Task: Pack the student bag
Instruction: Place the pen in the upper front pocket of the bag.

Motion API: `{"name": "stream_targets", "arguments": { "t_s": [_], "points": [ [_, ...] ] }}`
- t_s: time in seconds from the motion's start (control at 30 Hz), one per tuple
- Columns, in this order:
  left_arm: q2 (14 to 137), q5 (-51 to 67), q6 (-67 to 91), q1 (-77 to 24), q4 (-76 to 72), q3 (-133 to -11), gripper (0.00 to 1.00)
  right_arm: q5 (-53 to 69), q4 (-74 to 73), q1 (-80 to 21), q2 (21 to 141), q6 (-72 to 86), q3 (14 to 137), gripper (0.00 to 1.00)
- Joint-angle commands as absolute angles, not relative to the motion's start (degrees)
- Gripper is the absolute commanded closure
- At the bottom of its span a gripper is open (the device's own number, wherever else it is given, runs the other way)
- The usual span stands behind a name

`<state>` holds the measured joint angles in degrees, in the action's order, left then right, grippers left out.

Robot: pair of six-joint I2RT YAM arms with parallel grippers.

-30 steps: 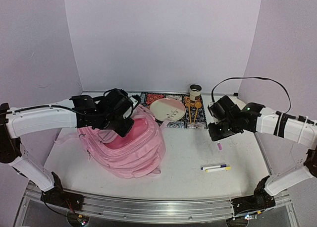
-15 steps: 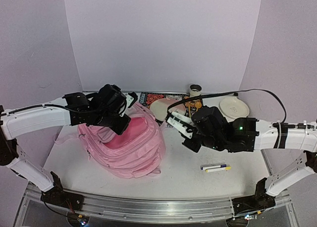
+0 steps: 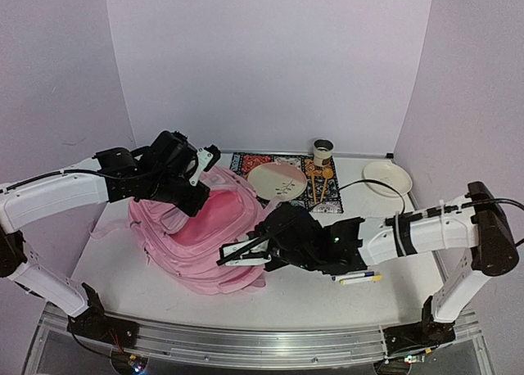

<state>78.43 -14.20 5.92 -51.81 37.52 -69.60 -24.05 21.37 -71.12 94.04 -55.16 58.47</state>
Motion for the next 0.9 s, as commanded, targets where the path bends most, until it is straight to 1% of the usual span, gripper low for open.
{"name": "stream_targets", "arguments": {
  "t_s": [0.0,0.3,0.43,0.67,0.87],
  "points": [
    [75.3,-9.7,5.6,-51.7,32.4,-70.7,1.0,-23.5,27.6,-71.7,98.3,-66.4,65.8,1.0],
    [75.0,-4.5,5.1,-51.6,32.5,-70.8,1.0,-22.0,29.3,-71.7,107.1,-73.9,73.4,1.0],
    [74.8,-1.2,5.0,-51.6,32.4,-70.9,1.0,-21.7,32.3,-71.7,110.5,-76.1,75.7,0.99],
    [74.7,2.1,5.0,-51.6,32.3,-71.1,1.0,-22.7,36.8,-71.5,114.3,-78.8,78.8,0.83],
    [73.3,1.8,5.2,-50.9,32.1,-71.0,1.0,-22.6,38.2,-71.5,111.6,-76.6,76.6,0.61]
  ]
}}
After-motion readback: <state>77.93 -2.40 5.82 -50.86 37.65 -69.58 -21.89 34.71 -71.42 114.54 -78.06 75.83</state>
